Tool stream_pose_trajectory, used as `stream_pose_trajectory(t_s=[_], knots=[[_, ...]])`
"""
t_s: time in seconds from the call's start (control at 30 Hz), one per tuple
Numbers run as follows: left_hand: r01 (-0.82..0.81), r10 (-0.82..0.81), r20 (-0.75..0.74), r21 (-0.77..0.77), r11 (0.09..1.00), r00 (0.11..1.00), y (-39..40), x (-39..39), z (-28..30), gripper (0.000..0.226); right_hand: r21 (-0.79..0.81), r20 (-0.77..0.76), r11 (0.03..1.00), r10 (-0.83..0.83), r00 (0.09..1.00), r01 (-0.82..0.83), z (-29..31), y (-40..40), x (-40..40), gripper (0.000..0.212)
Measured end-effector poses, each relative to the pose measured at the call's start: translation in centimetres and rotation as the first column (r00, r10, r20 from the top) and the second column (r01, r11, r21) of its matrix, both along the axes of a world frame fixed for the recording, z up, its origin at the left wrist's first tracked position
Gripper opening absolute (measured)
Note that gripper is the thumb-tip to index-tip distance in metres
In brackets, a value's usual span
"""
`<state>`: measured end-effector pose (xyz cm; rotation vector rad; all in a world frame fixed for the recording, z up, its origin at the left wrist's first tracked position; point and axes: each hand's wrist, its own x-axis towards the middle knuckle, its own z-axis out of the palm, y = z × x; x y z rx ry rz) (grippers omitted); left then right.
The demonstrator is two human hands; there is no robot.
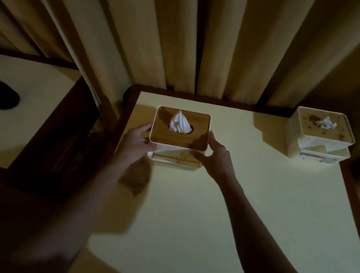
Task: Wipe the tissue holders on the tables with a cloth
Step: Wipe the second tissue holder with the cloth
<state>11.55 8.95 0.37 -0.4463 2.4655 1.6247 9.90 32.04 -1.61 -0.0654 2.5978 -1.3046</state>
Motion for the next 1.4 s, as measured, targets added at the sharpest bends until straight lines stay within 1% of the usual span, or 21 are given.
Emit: stream_pose_trajectory(t_s=[0.1,0.23,0.33,0.47,0.6,0.77,0.9,1.0,1.07,1.1,1.2,1.23,1.27,1.3,1.33,1.37,1.4], knots=[[0.044,-0.044,-0.007,-0.019,0.999,0.999,-4.0,-3.7,-0.6,0.066,0.008,0.016,1.0,-0.001,1.0,0.001,-1.0,-4.1,-3.7,0.083],[0.043,-0.042,-0.015,0.033,0.999,0.999,-7.4,-7.4,-1.8,0.06,0.016,0.025,1.0,-0.009,1.0,0.008,-2.2,-8.0,-7.9,0.082],[0.06,-0.06,-0.008,0.064,0.996,0.998,-9.3,-9.3,-3.0,0.06,0.026,0.031,1.0,-0.01,0.999,0.009,-2.9,-9.8,-9.6,0.08],[0.08,-0.081,0.009,0.088,0.993,0.997,-10.2,-11.5,-3.4,0.062,0.037,0.052,0.999,-0.024,0.998,0.022,-3.8,-10.8,-11.4,0.078],[0.096,-0.099,0.03,0.086,0.992,0.995,-10.8,-12.9,-3.7,0.062,0.052,0.075,0.998,-0.044,0.996,0.04,-4.0,-11.1,-12.4,0.081],[0.11,-0.113,0.054,0.052,0.993,0.992,-11.1,-13.5,-4.5,0.064,0.07,0.119,0.998,-0.005,0.993,-0.003,-3.7,-10.6,-13.3,0.083],[0.087,-0.082,0.066,-0.07,0.994,0.994,-10.6,-13.3,-4.4,0.064,0.091,0.14,0.994,0.046,0.989,-0.059,-2.8,-10.6,-13.1,0.084],[0.02,-0.018,0.015,-0.142,0.99,1.0,-9.4,-12.6,-4.0,0.055,0.069,0.178,0.994,0.07,0.982,-0.083,-2.5,-10.5,-12.6,0.091],[-0.031,0.028,-0.017,-0.203,0.979,0.999,-8.3,-11.9,-3.5,0.055,0.064,0.202,0.993,0.082,0.976,-0.096,-2.0,-10.1,-12.4,0.093],[-0.04,0.032,-0.034,-0.26,0.965,0.999,-7.8,-11.4,-3.1,0.056,0.072,0.202,0.993,0.074,0.977,-0.09,-2.0,-9.5,-12.1,0.092],[-0.047,-0.006,-0.108,-0.484,0.874,0.994,-5.9,-9.8,-2.2,0.064,0.082,0.181,0.996,0.025,0.983,-0.041,-2.3,-6.3,-10.8,0.084],[-0.056,-0.021,-0.14,-0.521,0.852,0.99,-4.6,-9.2,-1.8,0.065,0.101,0.171,0.994,0.013,0.985,-0.031,-1.3,-5.3,-9.7,0.081],[-0.057,-0.048,-0.182,-0.53,0.846,0.982,-3.1,-8.7,-1.3,0.061,0.115,0.157,0.993,-0.007,0.988,-0.012,-1.4,-3.7,-9.1,0.077],[-0.043,-0.088,-0.222,-0.526,0.85,0.971,-1.3,-8.2,-0.8,0.057,0.134,0.131,0.991,0.004,0.991,-0.022,-0.6,-2.3,-7.9,0.074],[-0.015,-0.132,-0.249,-0.512,0.859,0.959,0.5,-7.9,-0.4,0.052,0.15,0.137,0.988,0.012,0.99,-0.033,-0.4,-0.6,-7.0,0.071],[0.023,-0.175,-0.258,-0.502,0.865,0.95,2.5,-7.7,-0.1,0.048,0.157,0.131,0.987,0.015,0.991,-0.036,0.1,1.4,-6.0,0.069],[0.069,-0.214,-0.247,-0.489,0.869,0.945,4.5,-7.8,0.0,0.045,0.182,0.109,0.983,-0.028,0.994,0.008,-0.3,3.9,-5.4,0.066]])
